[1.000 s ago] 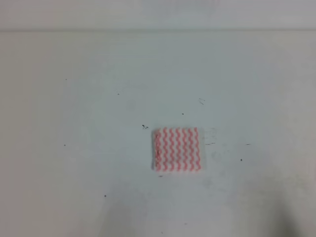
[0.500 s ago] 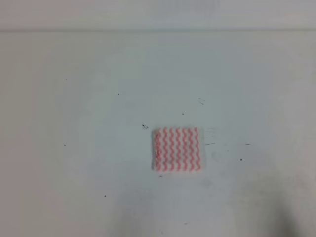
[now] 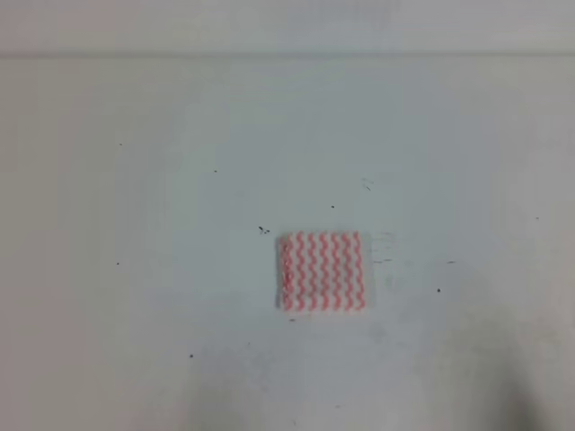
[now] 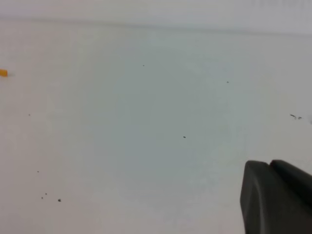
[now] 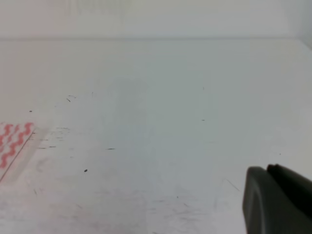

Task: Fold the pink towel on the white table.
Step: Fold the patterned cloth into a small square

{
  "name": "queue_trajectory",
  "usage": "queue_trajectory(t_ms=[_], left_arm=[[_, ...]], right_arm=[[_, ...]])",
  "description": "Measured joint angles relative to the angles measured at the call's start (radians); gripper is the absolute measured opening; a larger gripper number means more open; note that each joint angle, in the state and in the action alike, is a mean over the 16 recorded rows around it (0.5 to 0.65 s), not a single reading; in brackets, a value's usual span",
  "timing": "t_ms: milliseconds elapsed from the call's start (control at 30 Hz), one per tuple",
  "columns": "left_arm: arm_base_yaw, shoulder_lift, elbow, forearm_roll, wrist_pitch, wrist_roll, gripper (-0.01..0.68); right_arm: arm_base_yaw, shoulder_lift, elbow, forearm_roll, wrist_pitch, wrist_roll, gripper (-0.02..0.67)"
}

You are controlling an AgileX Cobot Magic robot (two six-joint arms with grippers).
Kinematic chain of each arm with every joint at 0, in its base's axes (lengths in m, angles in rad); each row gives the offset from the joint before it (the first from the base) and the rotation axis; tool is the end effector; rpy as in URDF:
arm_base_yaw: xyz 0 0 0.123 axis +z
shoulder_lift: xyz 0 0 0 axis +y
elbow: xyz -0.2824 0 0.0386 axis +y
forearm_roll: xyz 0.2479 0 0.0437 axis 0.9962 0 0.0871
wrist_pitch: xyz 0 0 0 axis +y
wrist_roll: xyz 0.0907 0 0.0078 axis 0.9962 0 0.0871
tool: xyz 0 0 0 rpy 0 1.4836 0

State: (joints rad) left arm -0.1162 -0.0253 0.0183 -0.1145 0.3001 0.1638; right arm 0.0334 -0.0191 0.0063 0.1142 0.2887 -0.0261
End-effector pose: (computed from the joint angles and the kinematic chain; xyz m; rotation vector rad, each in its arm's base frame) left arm 0.0527 -0.0093 0.1813 0.1755 1.7666 -0.0746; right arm 0.0535 0.0048 0.1860 0.0203 1.7589 0.1136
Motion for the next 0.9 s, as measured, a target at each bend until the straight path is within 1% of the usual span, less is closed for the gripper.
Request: queue_trajectory(t_ms=[267,900], left_arm=[[0.000,0.004,-0.005,0.006,0.026,0.000,-0.005],[0.000,-0.003,0.004,0.010,0.014,0.000,-0.004]], right_arm=[[0.000,0.002,-0.001,0.001,0.000,0.000,-0.018],[0.000,0.003,-0.001,0.002,0.001,0.000,-0.018]])
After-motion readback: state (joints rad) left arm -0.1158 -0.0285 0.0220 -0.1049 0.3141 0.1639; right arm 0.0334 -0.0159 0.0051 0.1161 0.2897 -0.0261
